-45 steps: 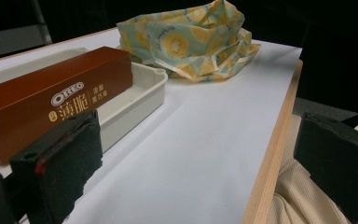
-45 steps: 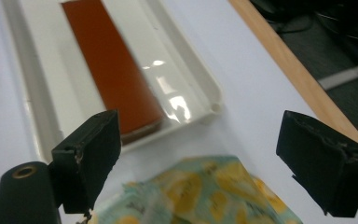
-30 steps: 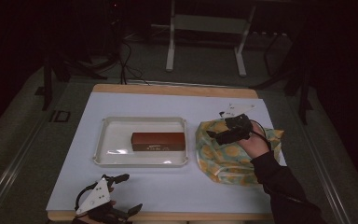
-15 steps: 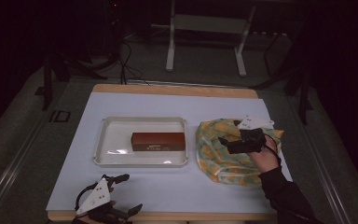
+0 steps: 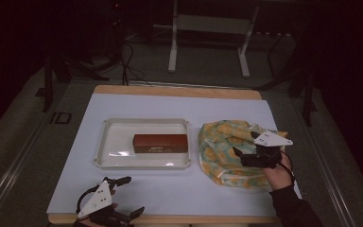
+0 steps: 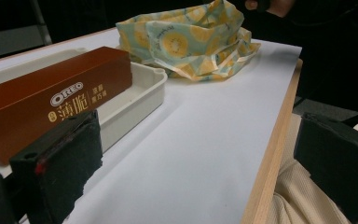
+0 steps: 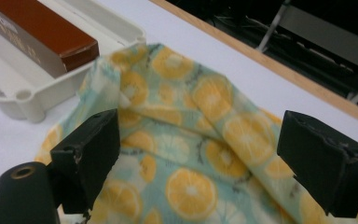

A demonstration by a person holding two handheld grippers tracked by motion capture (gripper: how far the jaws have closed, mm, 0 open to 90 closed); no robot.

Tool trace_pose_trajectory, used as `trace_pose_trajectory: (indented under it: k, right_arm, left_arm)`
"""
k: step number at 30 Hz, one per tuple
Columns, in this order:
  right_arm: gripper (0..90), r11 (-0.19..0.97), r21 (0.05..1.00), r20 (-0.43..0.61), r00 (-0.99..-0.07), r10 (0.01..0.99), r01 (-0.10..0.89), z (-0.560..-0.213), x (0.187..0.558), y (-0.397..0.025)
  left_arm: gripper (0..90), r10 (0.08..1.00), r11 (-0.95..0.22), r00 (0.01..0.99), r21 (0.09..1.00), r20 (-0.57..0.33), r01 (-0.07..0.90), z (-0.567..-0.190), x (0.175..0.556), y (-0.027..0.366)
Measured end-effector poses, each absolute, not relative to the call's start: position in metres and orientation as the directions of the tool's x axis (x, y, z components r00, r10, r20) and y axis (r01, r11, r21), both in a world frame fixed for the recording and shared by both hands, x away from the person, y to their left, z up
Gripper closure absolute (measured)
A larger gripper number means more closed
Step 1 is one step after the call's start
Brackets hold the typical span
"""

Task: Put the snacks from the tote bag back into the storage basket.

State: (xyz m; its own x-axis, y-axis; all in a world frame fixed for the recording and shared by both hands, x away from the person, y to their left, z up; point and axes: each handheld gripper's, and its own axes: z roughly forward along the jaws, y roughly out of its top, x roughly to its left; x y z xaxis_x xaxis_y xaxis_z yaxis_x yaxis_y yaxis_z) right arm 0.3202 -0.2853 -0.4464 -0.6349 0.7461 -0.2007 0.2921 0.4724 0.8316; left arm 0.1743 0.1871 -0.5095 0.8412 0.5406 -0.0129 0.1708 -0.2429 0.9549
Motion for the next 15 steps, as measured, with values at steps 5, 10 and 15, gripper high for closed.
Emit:
trace_pose_trajectory:
  k: [5, 10, 15]
  right_arm:
    - [12.8, 0.438, 0.848, -0.193, -0.595, 0.780, 0.299, -0.453, 0.309, -0.296]
    - [12.7, 0.410, 0.863, -0.188, -0.566, 0.803, 0.295, -0.458, 0.299, -0.305]
    - [12.2, 0.382, 0.877, -0.184, -0.531, 0.827, 0.290, -0.463, 0.290, -0.313]
  left_arm:
    - [1.3, 0.541, -0.244, 0.841, 0.955, -0.012, 0.171, -0.510, 0.174, 0.187]
    - [1.3, 0.541, -0.245, 0.841, 0.954, -0.011, 0.171, -0.509, 0.174, 0.187]
    - [1.3, 0.539, -0.247, 0.842, 0.954, -0.009, 0.168, -0.509, 0.174, 0.187]
